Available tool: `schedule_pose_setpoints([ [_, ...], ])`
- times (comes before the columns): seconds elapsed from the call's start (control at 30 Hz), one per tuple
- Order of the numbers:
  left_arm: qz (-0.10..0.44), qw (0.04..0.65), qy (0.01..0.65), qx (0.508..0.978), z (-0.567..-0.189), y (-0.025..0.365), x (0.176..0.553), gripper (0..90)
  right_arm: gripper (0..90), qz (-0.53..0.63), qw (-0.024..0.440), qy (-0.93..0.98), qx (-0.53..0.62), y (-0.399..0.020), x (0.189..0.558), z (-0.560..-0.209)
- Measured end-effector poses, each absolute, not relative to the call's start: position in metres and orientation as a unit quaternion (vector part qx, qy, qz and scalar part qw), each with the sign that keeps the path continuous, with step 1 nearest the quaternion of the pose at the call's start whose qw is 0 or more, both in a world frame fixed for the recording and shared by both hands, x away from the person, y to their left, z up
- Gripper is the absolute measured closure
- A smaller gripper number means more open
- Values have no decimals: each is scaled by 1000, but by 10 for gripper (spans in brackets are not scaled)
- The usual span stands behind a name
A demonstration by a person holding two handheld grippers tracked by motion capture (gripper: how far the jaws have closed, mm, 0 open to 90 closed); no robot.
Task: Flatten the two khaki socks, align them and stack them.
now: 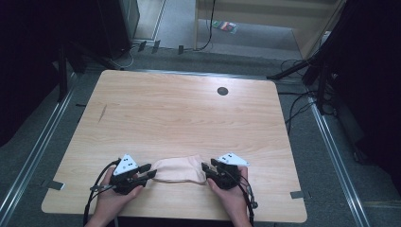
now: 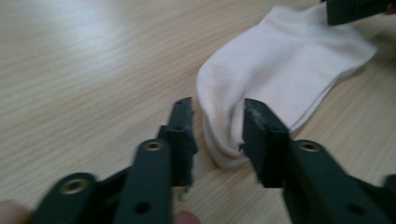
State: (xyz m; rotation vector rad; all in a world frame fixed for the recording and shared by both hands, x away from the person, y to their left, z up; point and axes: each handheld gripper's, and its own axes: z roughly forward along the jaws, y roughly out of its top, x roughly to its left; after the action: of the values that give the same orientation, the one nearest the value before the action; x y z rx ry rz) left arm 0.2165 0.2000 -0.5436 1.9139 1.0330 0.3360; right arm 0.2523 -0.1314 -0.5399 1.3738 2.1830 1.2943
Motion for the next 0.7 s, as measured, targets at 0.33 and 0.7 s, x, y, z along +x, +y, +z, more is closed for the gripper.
schedule_pose_setpoints([
  [0.33, 147, 484, 463, 728, -534, 221, 221, 138, 178, 450, 145, 739, 481, -142, 254, -530],
  [0.7, 160, 487, 474, 716, -533, 241, 225, 54, 141, 456, 139, 727, 493, -149, 257, -529],
])
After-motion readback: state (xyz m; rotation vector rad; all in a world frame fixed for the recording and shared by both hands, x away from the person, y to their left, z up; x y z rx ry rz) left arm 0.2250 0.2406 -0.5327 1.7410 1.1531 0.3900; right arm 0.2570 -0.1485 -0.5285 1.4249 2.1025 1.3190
